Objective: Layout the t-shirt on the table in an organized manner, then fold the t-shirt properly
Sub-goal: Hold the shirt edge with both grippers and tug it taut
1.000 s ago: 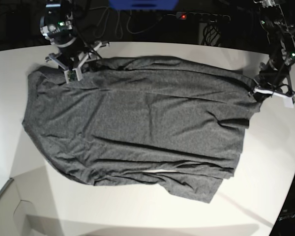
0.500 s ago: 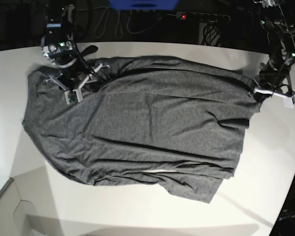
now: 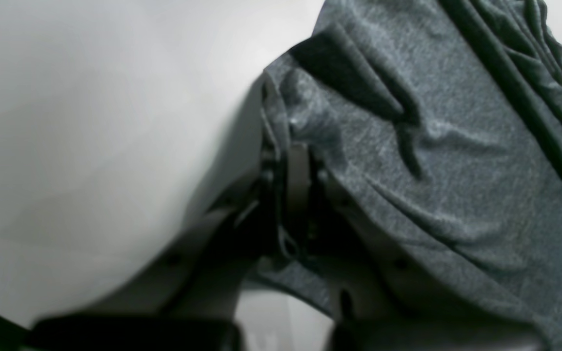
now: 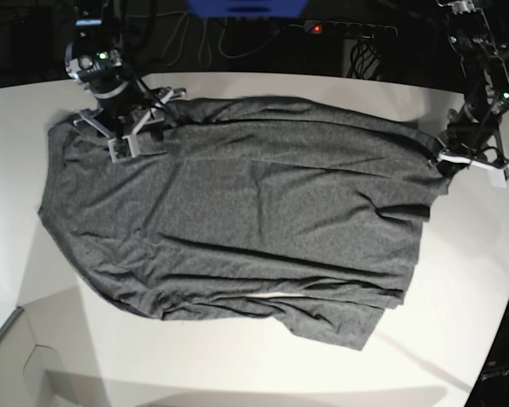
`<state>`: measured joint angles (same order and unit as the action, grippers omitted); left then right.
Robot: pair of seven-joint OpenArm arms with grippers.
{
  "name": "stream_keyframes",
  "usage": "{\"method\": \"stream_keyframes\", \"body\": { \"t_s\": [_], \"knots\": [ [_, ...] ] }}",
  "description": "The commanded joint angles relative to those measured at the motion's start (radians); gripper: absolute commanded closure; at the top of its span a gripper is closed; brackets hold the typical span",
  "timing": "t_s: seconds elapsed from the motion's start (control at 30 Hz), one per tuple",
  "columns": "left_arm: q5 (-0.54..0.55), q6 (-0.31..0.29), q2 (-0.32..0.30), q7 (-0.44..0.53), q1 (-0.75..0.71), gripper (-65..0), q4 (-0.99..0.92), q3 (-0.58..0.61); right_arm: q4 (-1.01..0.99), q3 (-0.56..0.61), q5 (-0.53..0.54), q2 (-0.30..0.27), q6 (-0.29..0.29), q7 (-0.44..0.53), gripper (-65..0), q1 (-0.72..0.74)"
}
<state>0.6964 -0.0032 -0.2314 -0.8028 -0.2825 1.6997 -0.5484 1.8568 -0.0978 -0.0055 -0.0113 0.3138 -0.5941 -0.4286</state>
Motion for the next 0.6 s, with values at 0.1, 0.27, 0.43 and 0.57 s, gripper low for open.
{"method": "stream_keyframes", "body": {
  "t_s": [0.1, 0.27, 0.43, 0.57],
  "knots": [
    [0.009, -0.004, -0.012, 0.02, 0.009, 0.0, 0.012, -0.005, 0.022, 0.013, 0.006, 0.003, -0.002, 0.032, -27.5, -0.032],
    [0.009, -0.004, -0.012, 0.02, 0.009, 0.0, 0.012, -0.005, 0.022, 0.071, 0.006, -0.002, -0.002, 0.033, -27.5, -0.062],
    [0.009, -0.004, -0.012, 0.02, 0.009, 0.0, 0.012, -0.005, 0.022, 0.117, 0.006, -0.002, -0.002, 0.033, -27.5, -0.066],
    [0.009, -0.004, -0.012, 0.02, 0.009, 0.0, 0.012, -0.005, 0.016, 0.119, 0.006, 0.0, -0.002, 0.033, -27.4, -0.057]
  ]
}}
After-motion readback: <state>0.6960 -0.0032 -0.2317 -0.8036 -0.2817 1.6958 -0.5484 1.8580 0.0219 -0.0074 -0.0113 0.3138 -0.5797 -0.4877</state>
